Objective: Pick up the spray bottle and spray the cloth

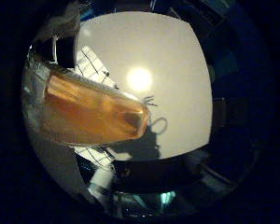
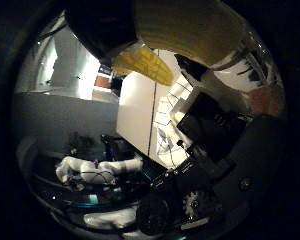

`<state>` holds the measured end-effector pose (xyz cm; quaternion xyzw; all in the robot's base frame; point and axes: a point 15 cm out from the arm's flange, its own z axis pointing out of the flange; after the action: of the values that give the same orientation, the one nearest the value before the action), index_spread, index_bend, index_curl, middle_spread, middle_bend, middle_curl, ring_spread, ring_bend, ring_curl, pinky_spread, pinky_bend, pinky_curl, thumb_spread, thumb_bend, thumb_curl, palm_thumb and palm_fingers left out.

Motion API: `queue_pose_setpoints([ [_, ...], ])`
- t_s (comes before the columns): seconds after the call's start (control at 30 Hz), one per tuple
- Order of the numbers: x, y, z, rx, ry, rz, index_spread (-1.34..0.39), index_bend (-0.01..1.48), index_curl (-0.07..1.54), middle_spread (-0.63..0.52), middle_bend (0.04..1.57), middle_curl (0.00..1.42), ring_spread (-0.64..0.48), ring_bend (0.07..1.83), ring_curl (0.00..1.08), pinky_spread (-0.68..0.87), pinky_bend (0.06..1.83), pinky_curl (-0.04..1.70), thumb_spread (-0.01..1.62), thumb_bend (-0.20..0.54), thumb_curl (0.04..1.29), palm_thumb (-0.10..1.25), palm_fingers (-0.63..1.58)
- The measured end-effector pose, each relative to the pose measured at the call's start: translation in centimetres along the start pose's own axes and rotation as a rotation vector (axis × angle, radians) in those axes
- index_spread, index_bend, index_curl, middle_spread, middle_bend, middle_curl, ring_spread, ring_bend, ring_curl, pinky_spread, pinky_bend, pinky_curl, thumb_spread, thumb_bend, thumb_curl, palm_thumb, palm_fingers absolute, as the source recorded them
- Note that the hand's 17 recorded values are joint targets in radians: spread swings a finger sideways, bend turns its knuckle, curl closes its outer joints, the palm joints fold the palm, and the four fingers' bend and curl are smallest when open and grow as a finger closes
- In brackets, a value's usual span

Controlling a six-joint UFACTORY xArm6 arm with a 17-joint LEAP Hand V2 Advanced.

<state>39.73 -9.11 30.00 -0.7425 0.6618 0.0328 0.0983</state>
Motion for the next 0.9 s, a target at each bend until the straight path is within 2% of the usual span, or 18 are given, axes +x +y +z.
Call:
queue_pose_setpoints([
  [0.33,-5.2,-3.5,1.1,-0.131,0.354,-0.116,-0.22,1.16,0.89,-0.13,1.38,0.80,-0.23,1.34,0.84,-0.19,1.15,1.12,0.93,-0.015,0.71,1.08,1.11],
  [0.9,-9.6,-5.2,7.2,-0.284,0.584,-0.174,-0.22,1.17,0.86,-0.13,1.39,0.79,-0.23,1.34,0.84,-0.20,1.12,1.18,0.93,-0.016,0.71,1.07,1.11],
])
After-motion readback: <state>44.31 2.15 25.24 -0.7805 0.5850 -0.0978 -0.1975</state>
